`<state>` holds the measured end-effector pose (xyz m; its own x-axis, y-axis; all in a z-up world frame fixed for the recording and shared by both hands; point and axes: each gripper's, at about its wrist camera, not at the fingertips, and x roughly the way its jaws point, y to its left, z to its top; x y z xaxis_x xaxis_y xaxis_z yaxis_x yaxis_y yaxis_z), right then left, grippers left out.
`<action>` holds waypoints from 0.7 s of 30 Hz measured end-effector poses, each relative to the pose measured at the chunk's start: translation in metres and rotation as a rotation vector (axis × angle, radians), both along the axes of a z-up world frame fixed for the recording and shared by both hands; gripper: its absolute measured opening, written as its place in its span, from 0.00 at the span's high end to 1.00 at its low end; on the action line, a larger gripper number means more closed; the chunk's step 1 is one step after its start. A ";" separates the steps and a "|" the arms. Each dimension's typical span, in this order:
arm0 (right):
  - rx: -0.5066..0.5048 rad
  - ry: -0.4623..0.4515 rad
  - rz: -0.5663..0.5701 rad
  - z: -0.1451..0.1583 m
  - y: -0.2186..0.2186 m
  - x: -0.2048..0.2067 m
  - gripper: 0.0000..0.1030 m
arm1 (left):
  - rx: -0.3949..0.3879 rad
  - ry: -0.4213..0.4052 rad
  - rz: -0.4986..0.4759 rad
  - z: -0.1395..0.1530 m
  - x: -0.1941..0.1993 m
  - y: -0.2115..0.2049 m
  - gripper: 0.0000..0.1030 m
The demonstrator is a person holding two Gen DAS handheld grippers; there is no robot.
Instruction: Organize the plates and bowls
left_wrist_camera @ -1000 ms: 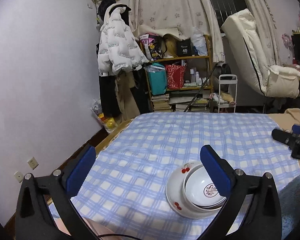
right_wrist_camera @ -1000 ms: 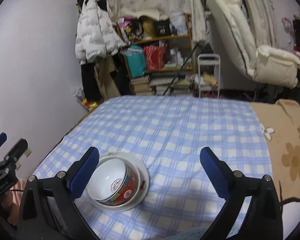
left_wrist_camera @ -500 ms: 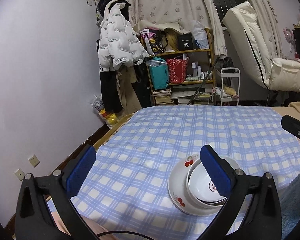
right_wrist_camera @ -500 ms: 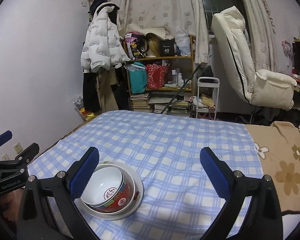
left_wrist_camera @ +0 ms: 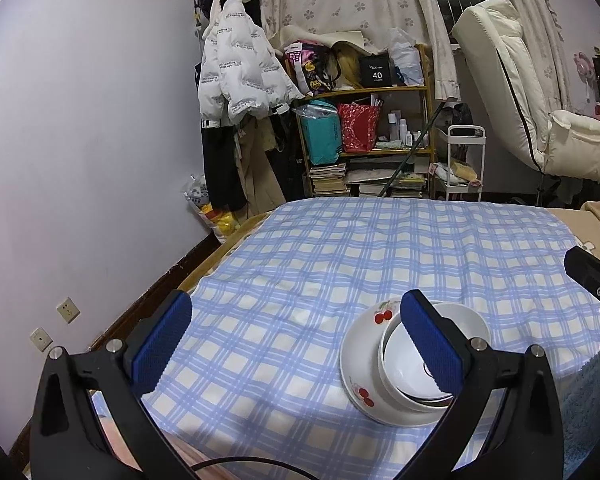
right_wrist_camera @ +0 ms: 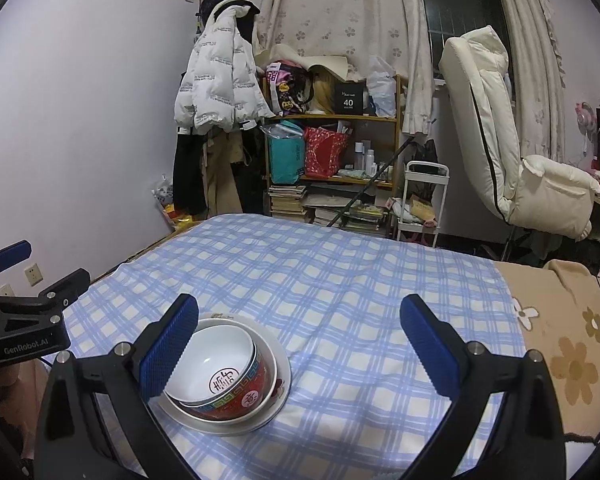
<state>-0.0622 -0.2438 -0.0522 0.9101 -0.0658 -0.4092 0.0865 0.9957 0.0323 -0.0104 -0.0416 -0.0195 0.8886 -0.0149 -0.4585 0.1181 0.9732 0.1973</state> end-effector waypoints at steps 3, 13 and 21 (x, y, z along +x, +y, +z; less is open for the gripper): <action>0.003 0.001 -0.001 -0.001 0.000 0.000 0.00 | 0.001 0.002 0.001 0.000 0.000 -0.001 0.01; 0.007 0.003 -0.007 -0.001 -0.002 0.000 0.00 | 0.012 0.004 -0.013 -0.001 0.001 0.002 0.01; 0.009 0.002 -0.011 -0.002 -0.005 0.000 0.00 | 0.005 0.002 -0.006 0.001 0.000 0.002 0.01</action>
<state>-0.0624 -0.2484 -0.0540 0.9087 -0.0717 -0.4113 0.0972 0.9944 0.0412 -0.0108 -0.0401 -0.0190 0.8874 -0.0180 -0.4606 0.1246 0.9714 0.2020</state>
